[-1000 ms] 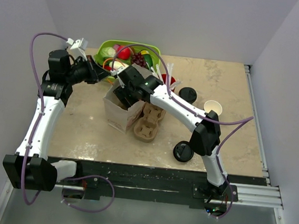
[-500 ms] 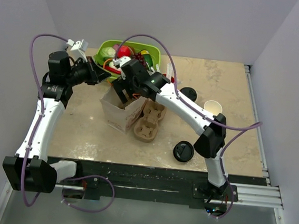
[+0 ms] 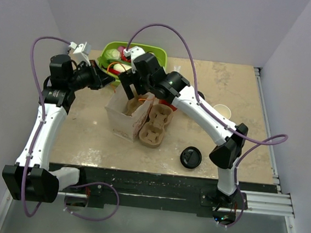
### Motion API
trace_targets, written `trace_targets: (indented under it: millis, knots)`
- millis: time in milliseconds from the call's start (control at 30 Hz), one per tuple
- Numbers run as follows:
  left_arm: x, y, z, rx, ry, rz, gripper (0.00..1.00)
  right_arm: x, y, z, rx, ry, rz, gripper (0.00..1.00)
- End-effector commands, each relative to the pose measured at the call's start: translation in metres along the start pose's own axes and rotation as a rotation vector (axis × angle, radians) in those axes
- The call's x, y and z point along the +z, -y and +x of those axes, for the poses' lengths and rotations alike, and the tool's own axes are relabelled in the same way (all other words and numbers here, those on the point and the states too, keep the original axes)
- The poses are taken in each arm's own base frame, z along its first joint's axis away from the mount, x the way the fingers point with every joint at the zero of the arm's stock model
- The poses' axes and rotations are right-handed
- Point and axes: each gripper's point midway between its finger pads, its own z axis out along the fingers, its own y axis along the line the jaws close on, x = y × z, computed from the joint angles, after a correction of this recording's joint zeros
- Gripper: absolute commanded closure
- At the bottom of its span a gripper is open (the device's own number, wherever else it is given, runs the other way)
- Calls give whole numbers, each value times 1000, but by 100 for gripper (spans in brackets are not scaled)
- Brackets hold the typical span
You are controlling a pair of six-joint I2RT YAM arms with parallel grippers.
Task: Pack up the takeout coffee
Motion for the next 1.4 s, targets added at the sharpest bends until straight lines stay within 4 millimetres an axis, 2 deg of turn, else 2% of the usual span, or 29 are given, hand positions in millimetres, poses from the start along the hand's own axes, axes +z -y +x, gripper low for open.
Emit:
trace_targets:
  millis: [0, 200, 300, 333, 433, 467, 533, 567, 600, 633, 667, 700, 733, 767, 800, 833, 900, 933, 1000, 1033, 1100, 1233, 1367]
  knots:
    - [-6, 10, -7, 45, 24, 24, 100, -13, 0, -26, 21, 78, -12, 2]
    - [-7, 7, -6, 51, 37, 7, 100, -23, 1, -36, 30, 109, -15, 2]
    - [-9, 2, -7, 54, 47, -31, 100, -36, 6, -50, 35, 160, -5, 2]
    - [-10, 2, -9, 59, 52, -39, 100, -50, 10, -64, 45, 207, 0, 2]
    - [-13, -1, -9, 70, 59, -65, 100, -71, 19, -86, 56, 296, 23, 2]
    - [-14, -2, -8, 69, 58, -68, 100, -86, 24, -95, 72, 335, 29, 2]
    - [-14, -2, -8, 72, 54, -67, 100, -97, 29, -102, 93, 373, 34, 2]
    - [-13, -3, -6, 68, 45, -69, 100, -112, 33, -109, 121, 407, 31, 2]
    - [-14, -2, -6, 70, 46, -68, 100, -118, 36, -112, 136, 426, 36, 2]
    - [-14, -2, -6, 70, 45, -69, 100, -121, 43, -114, 154, 444, 47, 2]
    - [-14, -4, -5, 66, 41, -79, 100, -135, 53, -118, 187, 471, 56, 2]
    - [-15, -4, -5, 69, 42, -82, 100, -142, 64, -119, 214, 481, 82, 2]
    - [-16, -4, -5, 69, 41, -87, 100, -143, 83, -114, 239, 471, 115, 2]
    - [-18, -5, -5, 72, 42, -100, 100, -145, 94, -112, 277, 468, 118, 2]
    - [-19, -6, -4, 69, 41, -104, 100, -158, 107, -111, 308, 483, 117, 2]
    - [-20, -5, -3, 68, 40, -106, 100, -152, 130, -99, 335, 454, 129, 2]
    - [-22, -5, -3, 71, 43, -111, 100, -163, 153, -88, 381, 447, 170, 2]
    - [-23, -4, -3, 74, 43, -110, 100, -160, 177, -69, 407, 410, 260, 2]
    - [-26, -6, -2, 77, 41, -125, 100, -160, 193, -52, 440, 382, 311, 2]
    - [-27, -4, -3, 85, 41, -125, 100, -162, 204, -37, 464, 352, 334, 2]
    - [-27, -7, -1, 86, 31, -139, 100, -160, 211, -23, 494, 321, 337, 2]
    - [-28, -11, 1, 88, 23, -154, 100, -143, 226, 22, 537, 197, 393, 2]
    - [-27, -15, 2, 91, 18, -170, 100, -130, 225, 36, 538, 151, 375, 5]
